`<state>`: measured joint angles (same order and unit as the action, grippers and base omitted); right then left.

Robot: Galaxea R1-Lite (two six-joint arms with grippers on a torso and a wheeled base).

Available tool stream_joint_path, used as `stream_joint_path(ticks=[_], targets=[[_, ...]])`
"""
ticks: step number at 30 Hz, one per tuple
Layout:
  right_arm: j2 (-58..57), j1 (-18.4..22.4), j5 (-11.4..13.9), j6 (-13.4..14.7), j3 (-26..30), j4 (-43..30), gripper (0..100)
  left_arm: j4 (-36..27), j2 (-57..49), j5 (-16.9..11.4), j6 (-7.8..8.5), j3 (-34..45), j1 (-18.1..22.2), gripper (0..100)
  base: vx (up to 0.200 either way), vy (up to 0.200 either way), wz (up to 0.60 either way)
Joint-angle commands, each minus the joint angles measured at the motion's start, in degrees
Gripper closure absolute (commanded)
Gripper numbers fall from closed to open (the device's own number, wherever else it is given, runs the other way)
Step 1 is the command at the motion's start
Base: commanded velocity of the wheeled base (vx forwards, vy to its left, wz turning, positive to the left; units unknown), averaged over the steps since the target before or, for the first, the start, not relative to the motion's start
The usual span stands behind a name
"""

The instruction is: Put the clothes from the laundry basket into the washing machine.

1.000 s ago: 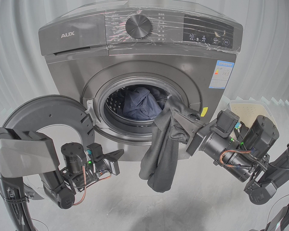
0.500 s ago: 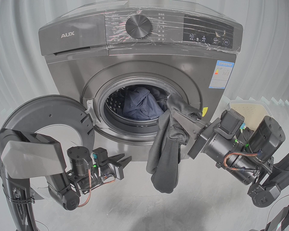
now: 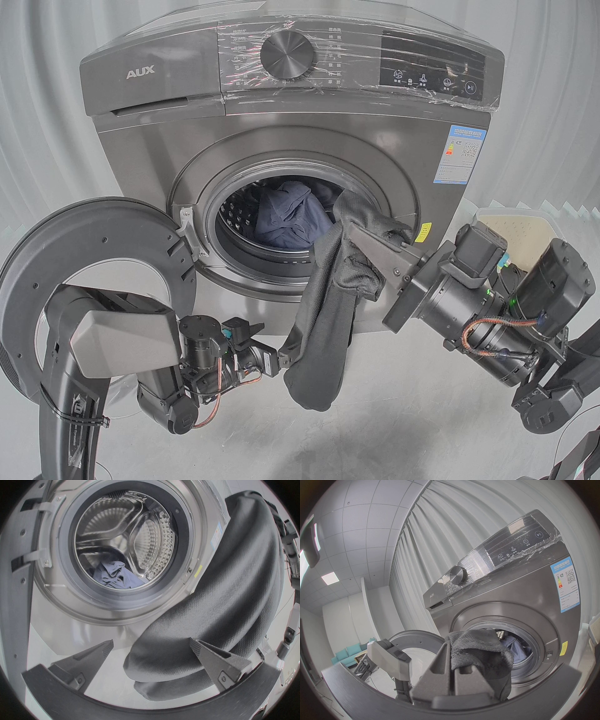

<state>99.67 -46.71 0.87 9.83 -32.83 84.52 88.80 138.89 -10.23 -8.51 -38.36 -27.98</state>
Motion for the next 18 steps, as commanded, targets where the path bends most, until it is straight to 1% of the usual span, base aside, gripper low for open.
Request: stream_joint_path(ticks=[1, 5, 6, 7, 8, 11, 15, 18], targets=[[0.4, -0.3, 0.0, 0.0, -0.7, 0.0, 100, 0.1, 1.5, -0.2, 0.07, 0.6, -1.3, 0, 0.000, 0.000, 0.00], [1.1, -0.3, 0.0, 0.0, -1.3, 0.0, 100, 0.1, 0.5, -0.8, 0.16, 2.1, -3.0, 0, 0.000, 0.000, 0.00], [1.7, -0.3, 0.0, 0.1, -1.8, 0.0, 100, 0.1, 0.1, -1.0, 0.16, 2.6, -4.2, 0, 0.000, 0.000, 0.00], [1.8, -0.3, 0.0, 0.1, -1.9, 0.0, 100, 0.1, 0.1, -1.3, 0.16, 2.9, -4.5, 0, 0.000, 0.000, 0.00], [2.0, -0.3, 0.0, 0.1, -2.1, 0.0, 100, 0.1, 0.1, -2.2, 0.25, 3.3, -5.3, 0, 0.000, 0.000, 0.00], [2.5, -0.4, 0.0, 0.1, -2.5, 0.0, 100, 0.1, 0.2, -2.6, 0.77, 2.9, -5.9, 0, 0.000, 0.000, 0.00], [2.8, -0.8, 0.0, 0.1, -2.5, 0.1, 100, 0.1, 0.8, -2.6, 0.69, 1.5, -6.5, 0, 0.000, 0.000, 0.00], [3.2, -1.3, -0.1, 0.1, -2.8, 0.2, 100, -0.1, 2.0, -2.6, 0.51, -1.3, -6.4, 0, 0.000, 0.000, 0.00]])
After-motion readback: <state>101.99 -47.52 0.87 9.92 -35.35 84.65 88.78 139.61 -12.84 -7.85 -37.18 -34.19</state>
